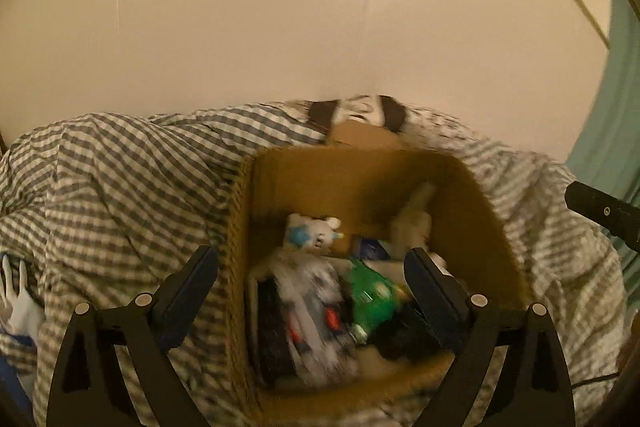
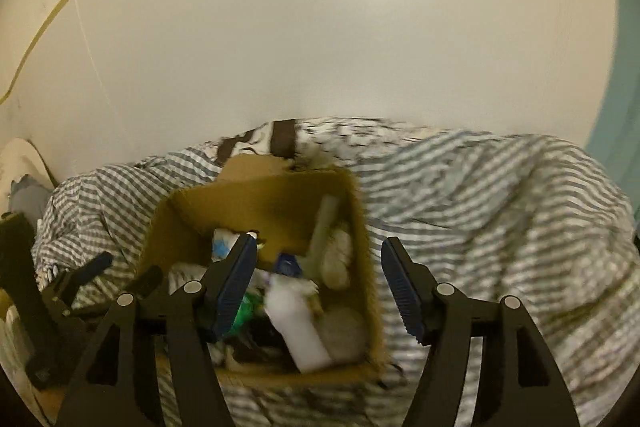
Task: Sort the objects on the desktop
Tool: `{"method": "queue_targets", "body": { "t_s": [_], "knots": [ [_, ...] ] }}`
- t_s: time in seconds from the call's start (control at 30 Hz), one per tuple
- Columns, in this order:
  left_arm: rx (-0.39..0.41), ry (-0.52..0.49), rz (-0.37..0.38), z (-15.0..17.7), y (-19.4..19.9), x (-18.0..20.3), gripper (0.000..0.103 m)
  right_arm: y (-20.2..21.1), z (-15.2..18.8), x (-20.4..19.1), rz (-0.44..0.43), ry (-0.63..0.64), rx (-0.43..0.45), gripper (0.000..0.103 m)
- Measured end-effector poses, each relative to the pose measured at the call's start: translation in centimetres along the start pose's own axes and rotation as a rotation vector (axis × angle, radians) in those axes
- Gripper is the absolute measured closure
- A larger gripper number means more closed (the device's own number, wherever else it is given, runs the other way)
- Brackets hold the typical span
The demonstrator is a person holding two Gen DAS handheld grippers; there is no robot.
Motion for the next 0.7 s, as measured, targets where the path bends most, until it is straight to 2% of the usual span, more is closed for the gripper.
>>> {"method": "queue_targets", "body": {
  "t_s": [0.17,0.27,0.33,0.53,0.6,0.67,0.7],
  "knots": [
    [-0.014,-0.016,0.046,4.1,2.4,3.7,0.003,4.0,4.7,4.9,0.052,-0.05,0.002,0.039],
    [-0.051,-0.014,0.091,7.4,2.5,6.2,0.003,4.7,7.7,7.2,0.078,-0.083,-0.023,0.039],
    [-0.07,-0.021,0.081,9.4,1.9,7.6,0.003,4.5,9.5,8.3,0.074,-0.099,-0.04,0.039],
    [-0.13,-0.033,0.016,13.8,-2.0,9.5,0.003,0.6,12.9,10.2,0.031,-0.127,-0.104,0.039],
    [-0.139,-0.036,-0.004,14.6,-3.5,9.6,0.007,-1.1,13.8,10.5,0.021,-0.121,-0.122,0.039],
    [-0.136,-0.026,-0.01,15.4,-4.7,9.8,0.01,-3.4,14.5,10.2,0.003,-0.095,-0.139,0.041],
    [-0.135,-0.017,-0.004,15.8,-5.2,9.8,0.01,-4.8,14.9,9.8,-0.013,-0.068,-0.155,0.046]
  ]
}}
Point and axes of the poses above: each gripper's, at about its wrist camera, not at the fingertips, and y roughly against the way its jaws point, x to its right, z to its underside, the point moved 5 cm from there along -y, roughly the way its jaws point, and after that the axes turned 4 degrees about z, right-handed, at the moved point
